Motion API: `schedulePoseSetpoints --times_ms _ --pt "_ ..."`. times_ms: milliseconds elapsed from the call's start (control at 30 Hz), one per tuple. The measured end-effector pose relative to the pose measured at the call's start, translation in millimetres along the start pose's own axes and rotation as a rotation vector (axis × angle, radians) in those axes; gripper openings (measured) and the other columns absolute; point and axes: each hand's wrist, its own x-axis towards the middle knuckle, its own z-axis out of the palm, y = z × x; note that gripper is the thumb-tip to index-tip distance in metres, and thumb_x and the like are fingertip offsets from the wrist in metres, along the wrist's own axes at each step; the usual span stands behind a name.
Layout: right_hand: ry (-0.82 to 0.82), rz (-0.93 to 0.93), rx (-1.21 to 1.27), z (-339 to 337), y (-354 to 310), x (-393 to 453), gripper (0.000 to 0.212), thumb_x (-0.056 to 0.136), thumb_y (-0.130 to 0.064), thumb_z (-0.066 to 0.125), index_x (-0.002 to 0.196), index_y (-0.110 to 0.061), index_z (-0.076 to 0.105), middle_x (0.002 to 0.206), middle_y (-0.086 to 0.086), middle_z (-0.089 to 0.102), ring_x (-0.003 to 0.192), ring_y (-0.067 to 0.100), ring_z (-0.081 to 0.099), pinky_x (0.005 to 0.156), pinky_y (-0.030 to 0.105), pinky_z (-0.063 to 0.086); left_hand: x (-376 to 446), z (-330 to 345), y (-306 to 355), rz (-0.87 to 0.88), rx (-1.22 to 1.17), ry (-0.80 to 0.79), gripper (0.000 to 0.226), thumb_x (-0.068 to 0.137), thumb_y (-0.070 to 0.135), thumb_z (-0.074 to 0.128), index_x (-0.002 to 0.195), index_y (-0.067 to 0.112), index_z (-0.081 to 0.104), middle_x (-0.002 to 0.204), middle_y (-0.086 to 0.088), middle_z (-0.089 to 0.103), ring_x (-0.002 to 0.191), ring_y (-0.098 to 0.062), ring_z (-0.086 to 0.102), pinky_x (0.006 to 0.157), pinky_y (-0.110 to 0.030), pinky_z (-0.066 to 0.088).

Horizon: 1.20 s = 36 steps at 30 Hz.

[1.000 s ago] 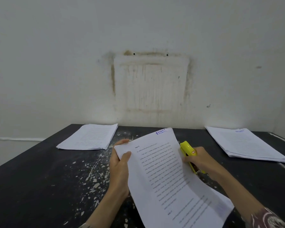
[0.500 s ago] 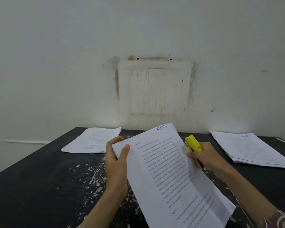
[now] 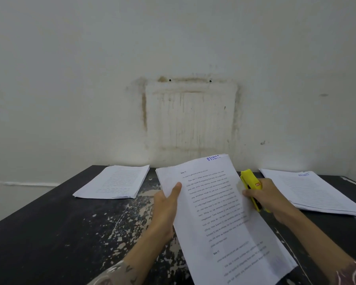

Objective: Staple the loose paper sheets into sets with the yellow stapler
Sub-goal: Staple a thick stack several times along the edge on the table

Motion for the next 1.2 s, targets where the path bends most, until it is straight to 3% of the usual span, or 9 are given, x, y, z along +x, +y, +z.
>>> schedulePoseSetpoints --times_ms 100,200,333,467,567,700,833,1033,1200 --pt "0.026 0.023 -0.084 -2.0 7.3 6.9 0.021 0.082 -0.002 0.060 0.071 -0.006 0.042 0.067 0.011 0.041 0.060 0.021 0.039 0.055 0.029 0.029 6.6 9.1 -9.3 0.045 0.059 0.003 0.012 0.092 0.024 0.053 0.085 0.018 0.059 0.077 0.004 0.066 0.068 -0.012 0.064 0.047 -0.020 0.049" --pt "0.129 -0.028 -0.230 -1.9 12.3 13.1 0.029 0.080 -0.004 0.056 0.061 -0.010 0.035 0.057 0.007 0.041 0.055 0.022 0.038 0.055 0.030 0.028 9.3 14.8 -19.7 0.028 0.076 0.007 0.013 0.092 0.023 0.053 0.092 0.012 0.060 0.081 0.001 0.066 0.071 -0.013 0.064 0.051 -0.021 0.050" --pt "0.190 -0.142 -0.348 6.7 -3.2 20.0 0.022 0.079 -0.010 0.057 0.064 -0.010 0.041 0.064 0.009 0.053 0.062 0.028 0.048 0.057 0.033 0.034 10.7 18.6 -29.8 0.025 0.102 -0.013 0.021 0.092 0.020 0.053 0.072 0.016 0.055 0.071 0.002 0.062 0.061 -0.010 0.060 0.046 -0.018 0.050" --pt "0.028 -0.328 -0.307 35.2 -40.1 14.9 0.029 0.078 -0.003 0.053 0.061 -0.016 0.033 0.059 0.000 0.039 0.055 0.018 0.035 0.055 0.030 0.026 18.9 15.9 -45.7 0.016 0.134 -0.034 0.013 0.092 0.018 0.053 0.086 0.010 0.062 0.085 -0.009 0.068 0.069 -0.015 0.065 0.047 -0.016 0.050" --pt "-0.139 -0.455 -0.340 64.8 -63.3 10.4 0.013 0.075 0.000 0.050 0.067 -0.010 0.046 0.062 0.004 0.047 0.057 0.016 0.040 0.055 0.029 0.028 21.4 11.2 -55.5 0.027 0.141 -0.066 0.023 0.091 0.021 0.054 0.100 0.001 0.061 0.094 -0.013 0.068 0.075 -0.016 0.067 0.048 -0.014 0.050" --pt "-0.293 -0.527 -0.507 98.4 -75.7 13.5 0.018 0.073 -0.003 0.052 0.089 -0.008 0.058 0.079 0.005 0.059 0.075 0.026 0.053 0.062 0.036 0.042 22.4 6.8 -56.1 0.084 0.179 -0.106 0.024 0.093 0.015 0.051 0.070 0.010 0.053 0.056 0.004 0.057 0.044 0.005 0.056 0.040 -0.009 0.041" --pt "-0.340 -0.555 -0.609 114.5 -69.8 16.4 0.013 0.074 -0.006 0.053 0.085 -0.013 0.053 0.083 0.006 0.057 0.079 0.027 0.054 0.063 0.038 0.042 24.9 5.3 -56.1 0.085 0.160 -0.122 0.036 0.093 0.009 0.049 0.058 0.012 0.044 0.038 0.017 0.054 0.037 0.006 0.048 0.038 -0.011 0.035" --pt "-0.370 -0.550 -0.553 119.7 -63.4 21.9 0.013 0.075 -0.008 0.057 0.087 -0.010 0.058 0.083 0.010 0.062 0.077 0.028 0.056 0.069 0.046 0.047 35.4 3.3 -67.9 0.021 0.085 -0.049 0.029 0.094 0.027 0.047 0.080 0.002 0.047 0.070 -0.004 0.043 0.061 -0.010 0.047 0.043 -0.014 0.039" --pt "-0.366 -0.458 -0.366 115.8 -69.0 27.1 0.007 0.074 -0.003 0.059 0.073 -0.006 0.053 0.065 0.005 0.051 0.062 0.021 0.046 0.059 0.032 0.036 37.6 1.7 -75.0 0.014 0.127 -0.043 0.046 0.091 0.042 0.045 0.089 -0.003 0.051 0.079 -0.011 0.048 0.065 -0.012 0.050 0.048 -0.016 0.040"
